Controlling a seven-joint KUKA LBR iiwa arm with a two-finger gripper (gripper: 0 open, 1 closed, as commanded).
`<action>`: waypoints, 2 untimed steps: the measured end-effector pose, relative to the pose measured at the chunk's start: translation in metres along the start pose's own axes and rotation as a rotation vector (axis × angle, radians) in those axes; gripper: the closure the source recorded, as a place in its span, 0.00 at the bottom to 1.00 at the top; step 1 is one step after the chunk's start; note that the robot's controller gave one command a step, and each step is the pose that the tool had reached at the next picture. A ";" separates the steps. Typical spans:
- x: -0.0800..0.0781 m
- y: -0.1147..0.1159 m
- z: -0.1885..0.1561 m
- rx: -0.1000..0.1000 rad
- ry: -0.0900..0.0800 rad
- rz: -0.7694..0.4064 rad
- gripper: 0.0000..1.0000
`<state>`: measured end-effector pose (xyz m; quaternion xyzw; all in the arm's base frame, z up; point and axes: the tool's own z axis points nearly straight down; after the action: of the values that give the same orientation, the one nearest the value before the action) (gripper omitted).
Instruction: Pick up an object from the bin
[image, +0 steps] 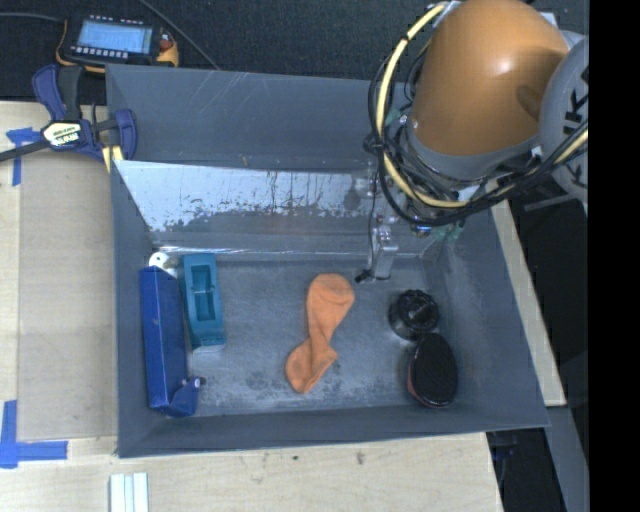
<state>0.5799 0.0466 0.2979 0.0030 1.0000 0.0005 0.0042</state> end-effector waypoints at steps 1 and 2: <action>0.013 -0.044 0.081 0.001 0.006 -0.063 1.00; 0.012 -0.044 0.080 0.000 0.005 -0.063 0.00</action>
Offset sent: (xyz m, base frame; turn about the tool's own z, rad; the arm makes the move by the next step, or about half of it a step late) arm 0.0000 0.0000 0.0000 0.0000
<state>0.5680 0.0027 0.2174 -0.0284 0.9996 0.0001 0.0018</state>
